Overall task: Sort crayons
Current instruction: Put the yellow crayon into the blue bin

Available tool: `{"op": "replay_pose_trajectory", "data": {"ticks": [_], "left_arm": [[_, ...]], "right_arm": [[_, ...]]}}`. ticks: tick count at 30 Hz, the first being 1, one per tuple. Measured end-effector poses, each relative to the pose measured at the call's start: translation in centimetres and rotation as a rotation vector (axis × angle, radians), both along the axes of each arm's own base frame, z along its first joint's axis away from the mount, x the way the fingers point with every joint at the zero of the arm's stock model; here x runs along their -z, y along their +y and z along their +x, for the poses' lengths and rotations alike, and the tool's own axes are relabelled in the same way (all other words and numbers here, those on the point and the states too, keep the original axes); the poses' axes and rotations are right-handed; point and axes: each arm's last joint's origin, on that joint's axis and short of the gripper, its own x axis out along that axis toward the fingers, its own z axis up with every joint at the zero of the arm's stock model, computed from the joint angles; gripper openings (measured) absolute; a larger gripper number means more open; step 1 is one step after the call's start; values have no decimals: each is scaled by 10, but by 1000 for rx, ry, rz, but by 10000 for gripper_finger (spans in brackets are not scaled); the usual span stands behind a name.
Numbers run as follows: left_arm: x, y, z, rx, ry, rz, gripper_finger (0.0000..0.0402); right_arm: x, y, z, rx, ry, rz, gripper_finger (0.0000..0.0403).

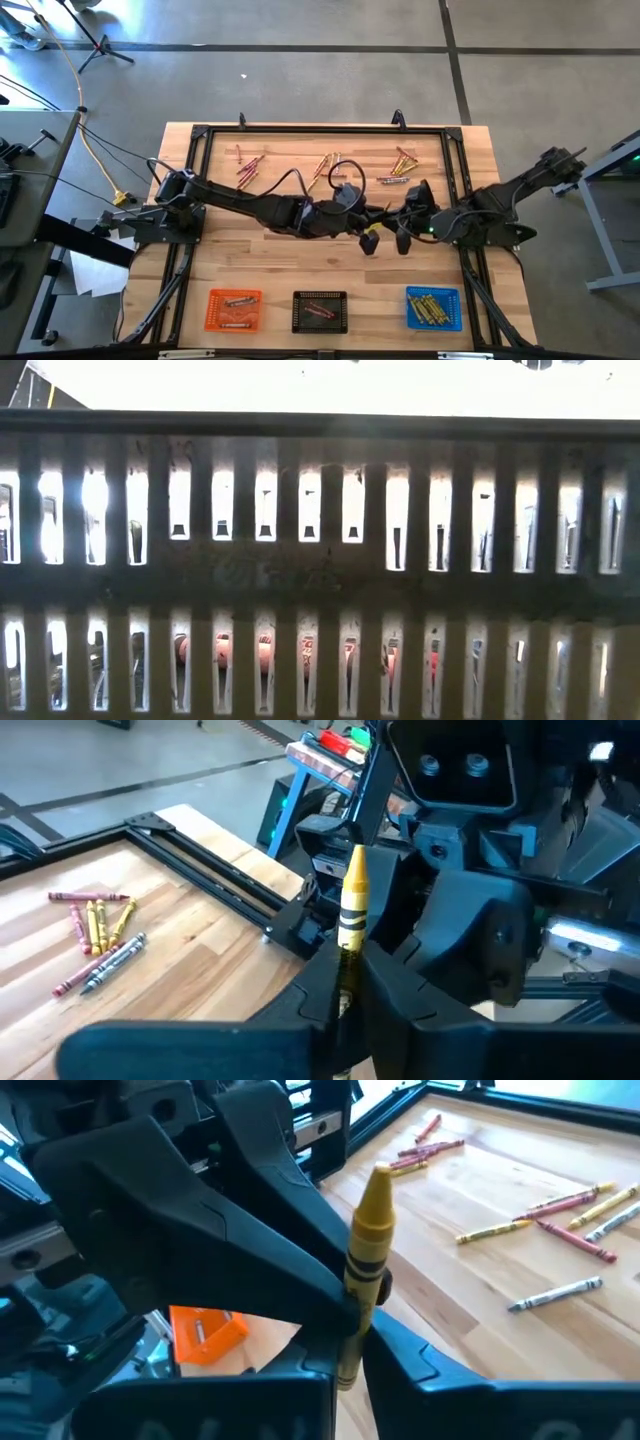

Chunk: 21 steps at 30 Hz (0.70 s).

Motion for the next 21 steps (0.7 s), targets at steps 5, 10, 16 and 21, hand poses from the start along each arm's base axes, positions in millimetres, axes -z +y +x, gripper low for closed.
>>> {"op": "replay_pose_trajectory", "data": {"ticks": [5, 10, 16, 21], "left_arm": [[7, 6, -1, 4, 84, 34, 59], [16, 2, -2, 49, 148, 35, 82], [22, 2, -7, 90, 243, 25, 91], [28, 2, -11, 75, 304, -21, 92]], "right_arm": [[-18, -10, -21, 14, 85, -2, 13], [-38, -15, -45, -28, 217, 72, 13], [-24, 12, -51, -259, 427, 346, 13], [14, 52, -53, -369, 712, 462, 13]]}}
